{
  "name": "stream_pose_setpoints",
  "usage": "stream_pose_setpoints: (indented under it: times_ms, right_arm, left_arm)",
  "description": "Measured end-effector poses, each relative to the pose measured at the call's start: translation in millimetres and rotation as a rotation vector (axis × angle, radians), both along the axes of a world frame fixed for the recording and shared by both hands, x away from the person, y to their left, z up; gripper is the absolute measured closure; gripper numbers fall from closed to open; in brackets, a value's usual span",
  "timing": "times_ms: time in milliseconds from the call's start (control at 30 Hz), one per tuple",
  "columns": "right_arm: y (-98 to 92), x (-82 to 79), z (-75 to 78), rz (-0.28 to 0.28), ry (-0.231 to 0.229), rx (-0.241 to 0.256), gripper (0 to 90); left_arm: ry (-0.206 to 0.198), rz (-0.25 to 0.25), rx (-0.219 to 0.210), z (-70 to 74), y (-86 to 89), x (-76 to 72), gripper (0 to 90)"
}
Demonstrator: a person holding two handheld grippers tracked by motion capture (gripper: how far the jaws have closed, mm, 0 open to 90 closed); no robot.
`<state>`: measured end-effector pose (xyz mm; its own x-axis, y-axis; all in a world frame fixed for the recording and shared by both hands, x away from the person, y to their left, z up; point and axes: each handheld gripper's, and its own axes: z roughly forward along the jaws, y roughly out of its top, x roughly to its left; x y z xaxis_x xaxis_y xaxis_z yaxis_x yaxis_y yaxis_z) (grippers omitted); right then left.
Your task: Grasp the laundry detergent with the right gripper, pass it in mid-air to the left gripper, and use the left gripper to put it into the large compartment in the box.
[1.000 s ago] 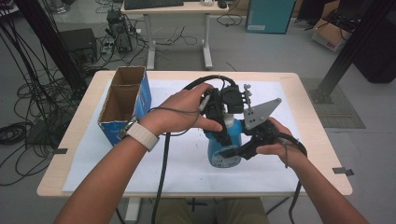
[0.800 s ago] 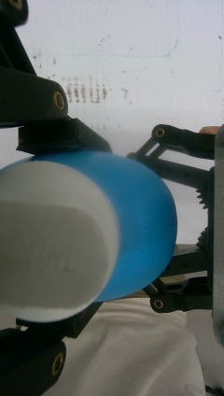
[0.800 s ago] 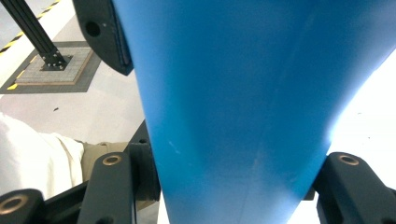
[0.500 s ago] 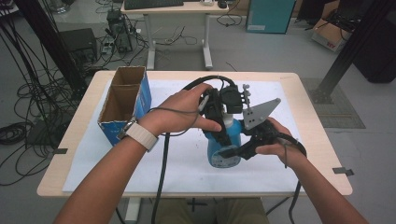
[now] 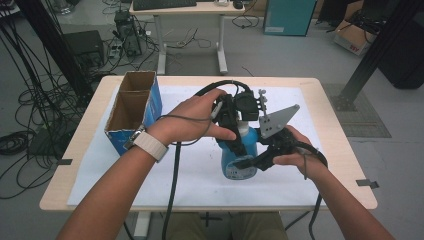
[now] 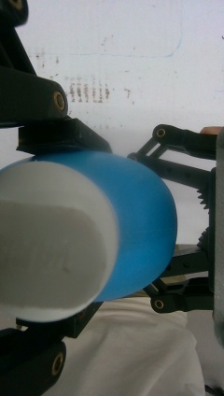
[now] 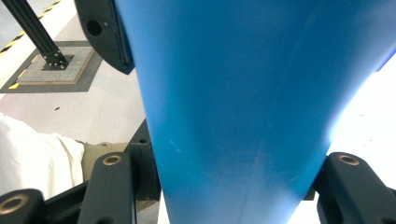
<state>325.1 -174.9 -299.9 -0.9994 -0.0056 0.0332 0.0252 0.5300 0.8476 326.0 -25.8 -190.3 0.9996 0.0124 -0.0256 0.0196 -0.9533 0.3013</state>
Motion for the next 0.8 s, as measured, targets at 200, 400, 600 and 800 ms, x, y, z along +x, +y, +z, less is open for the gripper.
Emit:
stream_pose_setpoints:
  times_ms: [200,400,600,800]
  right_arm:
    - [-0.1,0.3,-0.5,0.001,0.002,0.001,43.0]
    - [-0.4,-0.2,-0.6,0.001,0.004,0.0,43.0]
    - [-1.1,-0.1,-0.9,0.001,0.004,0.003,43.0]
    - [-1.8,0.4,-1.1,-0.002,0.006,0.002,43.0]
  left_arm:
    - [0.005,-0.002,0.006,0.1,-0.2,0.5,37.6]
    - [0.003,0.0,0.003,-0.1,-0.3,0.3,37.6]
    - [0.004,-0.001,0.004,-0.1,-0.9,0.6,37.5]
    - [0.007,-0.004,0.005,-0.3,-1.4,1.6,37.6]
